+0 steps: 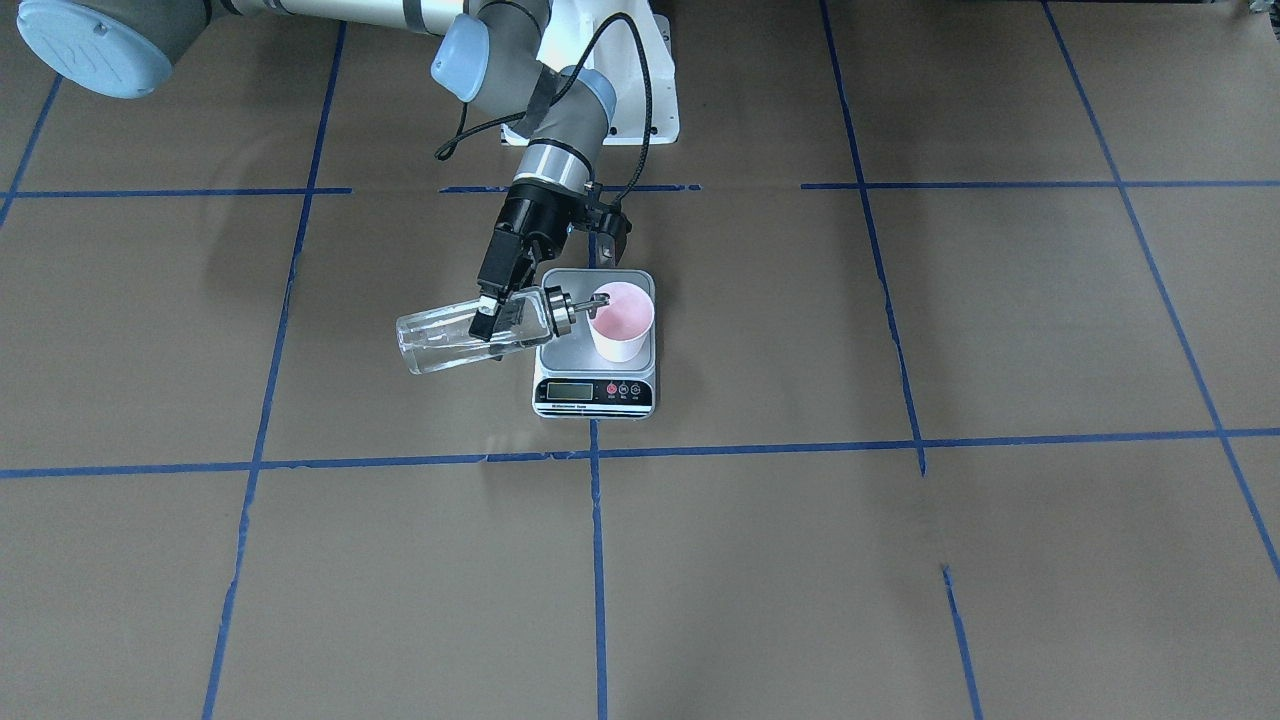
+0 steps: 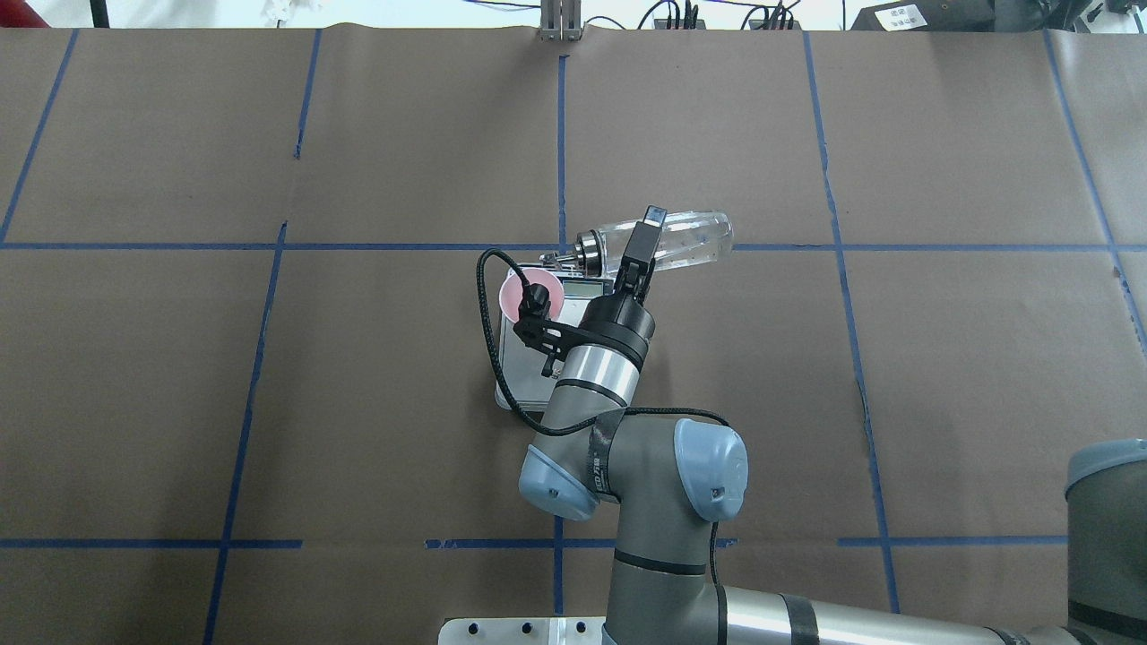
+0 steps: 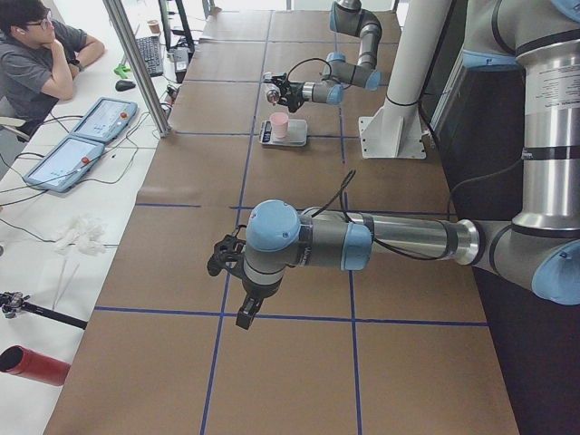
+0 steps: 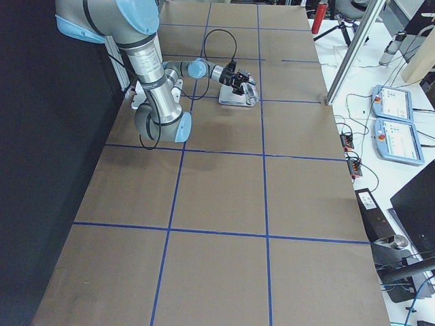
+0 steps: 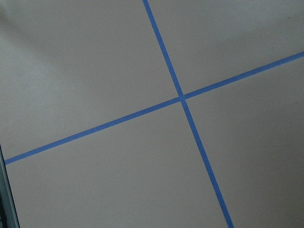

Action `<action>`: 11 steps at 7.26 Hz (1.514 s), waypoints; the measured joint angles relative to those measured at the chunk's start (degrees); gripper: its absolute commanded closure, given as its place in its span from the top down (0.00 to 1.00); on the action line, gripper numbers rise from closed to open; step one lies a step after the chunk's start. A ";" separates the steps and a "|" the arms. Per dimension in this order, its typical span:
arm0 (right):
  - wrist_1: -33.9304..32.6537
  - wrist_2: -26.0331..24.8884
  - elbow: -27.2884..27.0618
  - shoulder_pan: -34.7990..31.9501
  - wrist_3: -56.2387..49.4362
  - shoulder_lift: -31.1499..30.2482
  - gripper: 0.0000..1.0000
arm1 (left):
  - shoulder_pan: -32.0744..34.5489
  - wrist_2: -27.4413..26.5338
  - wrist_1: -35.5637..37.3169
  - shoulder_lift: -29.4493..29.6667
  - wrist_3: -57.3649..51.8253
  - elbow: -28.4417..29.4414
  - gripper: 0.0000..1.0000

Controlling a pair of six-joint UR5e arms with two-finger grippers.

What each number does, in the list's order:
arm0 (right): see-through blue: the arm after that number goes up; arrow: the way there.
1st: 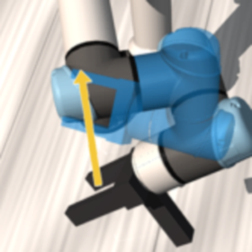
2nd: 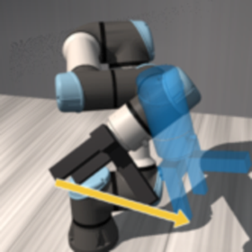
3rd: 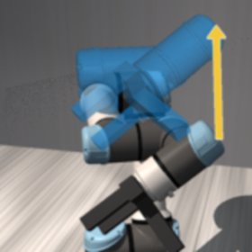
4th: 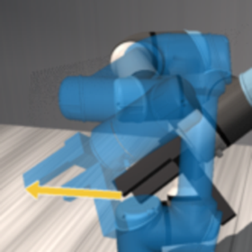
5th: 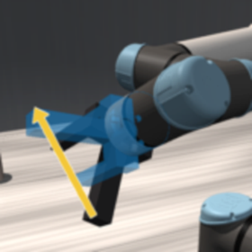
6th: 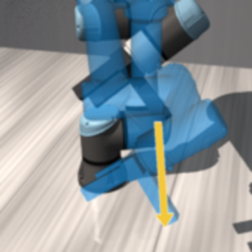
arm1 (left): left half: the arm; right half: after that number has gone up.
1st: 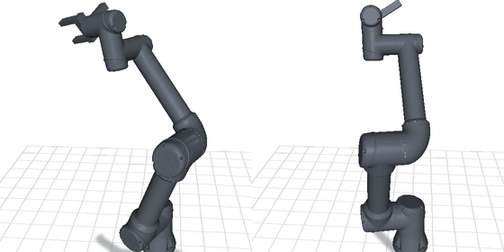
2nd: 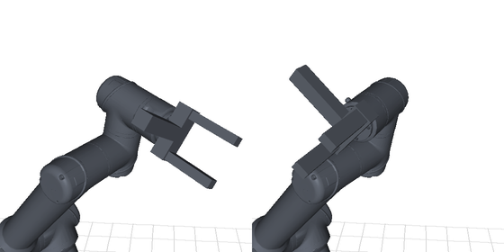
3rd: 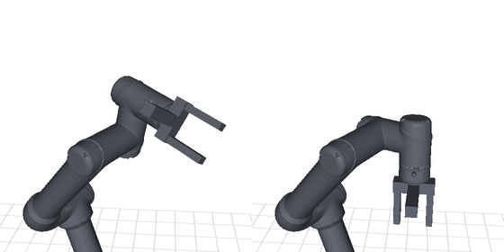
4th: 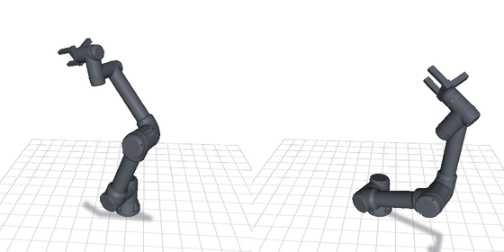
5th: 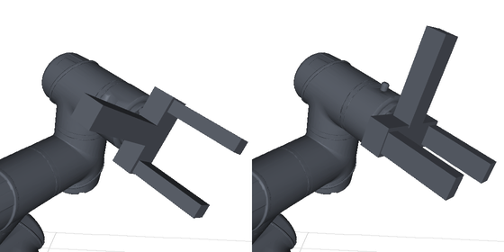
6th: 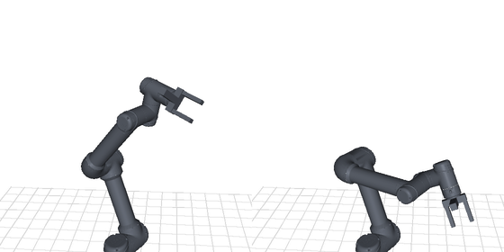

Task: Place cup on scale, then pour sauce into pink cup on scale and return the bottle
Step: 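Tilt the bottle spout down into the pink cup with the right gripper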

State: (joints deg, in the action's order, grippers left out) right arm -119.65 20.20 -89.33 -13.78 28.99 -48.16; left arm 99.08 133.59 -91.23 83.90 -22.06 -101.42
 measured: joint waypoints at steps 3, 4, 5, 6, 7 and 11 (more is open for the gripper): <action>-0.05 -1.53 -0.09 -0.02 -1.38 -0.67 0.00 | 0.01 0.00 0.06 0.02 0.00 -0.16 1.00; -0.05 -2.04 -0.08 -0.02 -1.62 -0.97 0.00 | 0.01 0.00 0.08 0.03 0.00 -0.28 1.00; -0.05 -2.33 -0.10 -0.02 -1.85 -1.18 0.00 | 0.01 0.00 0.08 0.03 0.00 -0.32 1.00; -0.05 -2.55 -0.13 -0.01 -1.95 -1.36 0.00 | 0.00 0.00 0.09 0.02 0.00 -0.34 1.00; -0.05 -2.82 -0.14 0.00 -1.99 -1.52 0.00 | -0.02 0.00 0.07 0.01 0.00 -0.35 1.00; -0.05 -4.25 -0.24 0.00 -3.84 -1.68 0.00 | -0.03 0.00 0.00 0.03 0.00 -0.61 1.00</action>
State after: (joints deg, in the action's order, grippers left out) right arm -119.71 15.95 -89.57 -13.78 25.15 -49.84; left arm 99.05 133.59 -91.23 83.93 -22.06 -102.04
